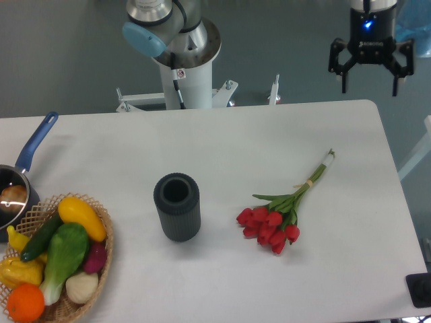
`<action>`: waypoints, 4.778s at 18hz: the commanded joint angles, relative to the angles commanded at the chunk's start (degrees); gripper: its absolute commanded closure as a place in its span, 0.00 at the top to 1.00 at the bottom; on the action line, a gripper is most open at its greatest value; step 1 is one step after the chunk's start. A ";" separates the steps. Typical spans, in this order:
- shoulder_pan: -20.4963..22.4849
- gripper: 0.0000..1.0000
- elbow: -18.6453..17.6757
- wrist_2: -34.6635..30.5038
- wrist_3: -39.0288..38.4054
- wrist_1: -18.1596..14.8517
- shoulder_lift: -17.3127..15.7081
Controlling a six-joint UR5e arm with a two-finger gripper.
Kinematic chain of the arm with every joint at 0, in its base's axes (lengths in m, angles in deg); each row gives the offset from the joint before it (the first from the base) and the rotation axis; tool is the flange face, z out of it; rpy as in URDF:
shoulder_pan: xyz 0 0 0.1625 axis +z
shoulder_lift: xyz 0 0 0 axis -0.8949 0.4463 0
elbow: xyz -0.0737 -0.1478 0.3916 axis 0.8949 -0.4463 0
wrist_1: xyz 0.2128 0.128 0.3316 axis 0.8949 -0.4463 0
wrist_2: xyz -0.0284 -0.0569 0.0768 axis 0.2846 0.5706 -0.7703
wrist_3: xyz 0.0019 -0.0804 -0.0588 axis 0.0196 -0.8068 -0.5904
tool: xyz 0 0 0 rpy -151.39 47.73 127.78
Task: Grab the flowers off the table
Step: 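Move the open gripper down toward the red tulip bouquet stems, then lower the gripper over the tulip stems just below the blooms, then close the gripper around the tulip stems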
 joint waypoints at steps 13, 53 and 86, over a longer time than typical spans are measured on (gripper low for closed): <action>-7.47 1.00 -1.50 -6.24 -0.61 0.44 8.43; -14.86 1.00 3.42 -2.11 -0.61 5.36 26.46; -18.20 1.00 4.48 -2.37 -1.58 7.38 29.44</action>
